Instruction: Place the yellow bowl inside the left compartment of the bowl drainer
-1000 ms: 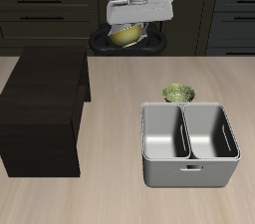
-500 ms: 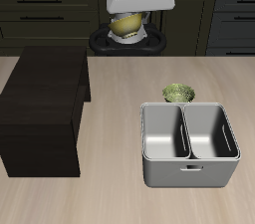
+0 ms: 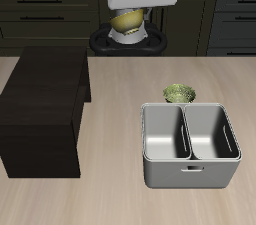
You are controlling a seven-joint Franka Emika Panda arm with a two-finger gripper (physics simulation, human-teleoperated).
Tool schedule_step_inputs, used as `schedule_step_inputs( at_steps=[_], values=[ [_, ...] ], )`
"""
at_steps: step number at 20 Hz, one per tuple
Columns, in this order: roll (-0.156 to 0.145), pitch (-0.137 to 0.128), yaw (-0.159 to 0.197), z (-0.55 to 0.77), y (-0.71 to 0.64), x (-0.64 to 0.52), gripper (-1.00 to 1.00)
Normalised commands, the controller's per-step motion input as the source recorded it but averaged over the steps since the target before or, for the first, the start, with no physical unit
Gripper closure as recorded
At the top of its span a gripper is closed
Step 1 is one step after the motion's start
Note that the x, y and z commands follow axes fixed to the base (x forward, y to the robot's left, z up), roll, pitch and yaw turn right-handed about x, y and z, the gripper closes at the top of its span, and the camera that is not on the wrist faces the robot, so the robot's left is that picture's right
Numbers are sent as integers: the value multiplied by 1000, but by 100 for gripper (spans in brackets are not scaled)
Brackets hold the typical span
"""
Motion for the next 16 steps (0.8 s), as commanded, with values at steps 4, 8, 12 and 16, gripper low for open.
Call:
schedule_step_inputs(
  at_steps=[4,8,12,16],
  values=[
    [-9,95,-3,-11,92,343,100],
    [-17,56,-13,87,83,341,100],
    [-19,63,18,181,247,468,100],
    [-24,11,41,218,235,367,100]
  ],
)
